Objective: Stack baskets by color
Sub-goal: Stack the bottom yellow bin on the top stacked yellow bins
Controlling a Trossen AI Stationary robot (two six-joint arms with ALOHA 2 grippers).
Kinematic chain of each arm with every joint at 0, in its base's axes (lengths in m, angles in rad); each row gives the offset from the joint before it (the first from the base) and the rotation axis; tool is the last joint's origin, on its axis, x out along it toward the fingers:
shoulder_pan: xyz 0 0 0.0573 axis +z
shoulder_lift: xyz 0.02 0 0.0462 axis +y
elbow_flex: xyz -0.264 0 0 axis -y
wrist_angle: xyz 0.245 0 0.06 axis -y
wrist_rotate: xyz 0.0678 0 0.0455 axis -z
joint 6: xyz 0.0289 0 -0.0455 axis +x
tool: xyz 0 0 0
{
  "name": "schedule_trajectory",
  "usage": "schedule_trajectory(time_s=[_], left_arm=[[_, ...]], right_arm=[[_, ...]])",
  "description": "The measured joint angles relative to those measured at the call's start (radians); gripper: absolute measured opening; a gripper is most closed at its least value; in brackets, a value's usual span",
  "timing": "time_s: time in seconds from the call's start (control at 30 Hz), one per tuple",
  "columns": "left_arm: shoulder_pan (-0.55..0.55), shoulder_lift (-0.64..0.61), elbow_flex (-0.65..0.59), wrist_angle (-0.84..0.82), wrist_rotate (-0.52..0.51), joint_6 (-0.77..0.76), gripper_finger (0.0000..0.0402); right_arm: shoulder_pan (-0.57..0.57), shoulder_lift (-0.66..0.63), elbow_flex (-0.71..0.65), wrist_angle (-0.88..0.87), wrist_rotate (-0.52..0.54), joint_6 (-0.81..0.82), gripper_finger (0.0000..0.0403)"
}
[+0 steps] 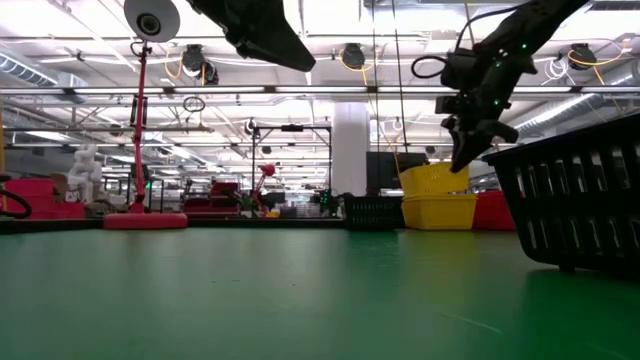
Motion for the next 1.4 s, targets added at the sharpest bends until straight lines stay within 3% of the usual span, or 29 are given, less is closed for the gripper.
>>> schedule_trajectory(time_s=[0.67, 1.07, 1.4], left_arm=[[-0.001, 0.0, 0.0, 0.0, 0.0, 0.0, 0.0106], [0.0, 0.0, 0.0, 0.007, 0.024, -0.001, 0.0106], [0.0, 0.0, 0.0, 0.008, 0.025, 0.0, 0.0106]], right_arm=[[0.0, -0.034, 0.0, 0.001, -0.048, 0.005, 0.0004], [0.0, 0.025, 0.0, 0.01, -0.046, 0.003, 0.0006], [-0.001, 0.028, 0.0, 0.025, 0.01, 0.028, 0.0078]])
